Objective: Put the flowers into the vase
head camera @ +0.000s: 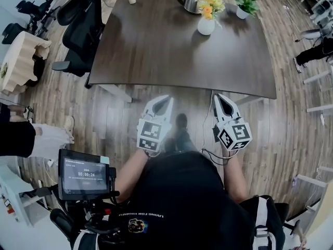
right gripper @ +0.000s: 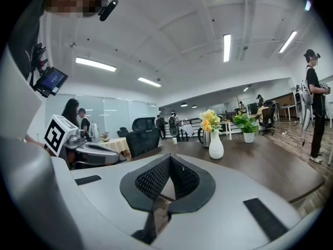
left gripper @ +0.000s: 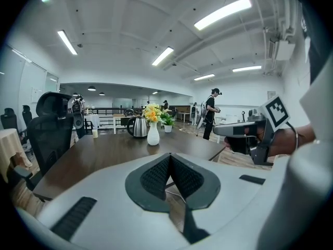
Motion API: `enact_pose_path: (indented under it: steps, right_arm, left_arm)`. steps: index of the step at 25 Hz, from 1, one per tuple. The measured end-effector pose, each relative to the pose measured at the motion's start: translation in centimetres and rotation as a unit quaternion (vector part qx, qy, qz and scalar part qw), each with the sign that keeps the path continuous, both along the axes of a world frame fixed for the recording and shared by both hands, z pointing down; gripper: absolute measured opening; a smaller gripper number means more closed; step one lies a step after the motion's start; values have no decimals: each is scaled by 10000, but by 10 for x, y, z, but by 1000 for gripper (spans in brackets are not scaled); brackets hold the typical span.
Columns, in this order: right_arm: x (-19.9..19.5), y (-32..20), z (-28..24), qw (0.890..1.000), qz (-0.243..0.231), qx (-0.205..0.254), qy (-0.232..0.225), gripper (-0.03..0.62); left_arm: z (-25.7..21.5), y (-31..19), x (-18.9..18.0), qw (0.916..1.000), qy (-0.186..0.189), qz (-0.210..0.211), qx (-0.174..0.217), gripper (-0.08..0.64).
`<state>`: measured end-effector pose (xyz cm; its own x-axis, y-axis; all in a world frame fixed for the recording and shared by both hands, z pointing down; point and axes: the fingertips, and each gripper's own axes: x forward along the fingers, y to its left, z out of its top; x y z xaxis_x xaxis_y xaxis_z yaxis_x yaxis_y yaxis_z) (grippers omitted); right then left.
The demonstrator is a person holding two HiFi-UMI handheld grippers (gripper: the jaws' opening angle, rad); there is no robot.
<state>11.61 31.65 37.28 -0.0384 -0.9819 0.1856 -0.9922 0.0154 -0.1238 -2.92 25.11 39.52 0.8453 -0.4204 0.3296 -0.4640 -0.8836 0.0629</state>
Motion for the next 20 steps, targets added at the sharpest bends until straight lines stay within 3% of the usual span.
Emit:
enact_pose_path:
  steps: [12, 20]
  right_arm:
    - [-43, 51, -8, 9999, 92, 94, -53, 17]
    - [-17, 18, -7, 9998, -76, -13, -156, 17]
  left_arm:
    - [-2, 46, -37, 9999, -1, 96, 33, 8]
    - [4, 16, -2, 9999, -19, 19, -132, 8]
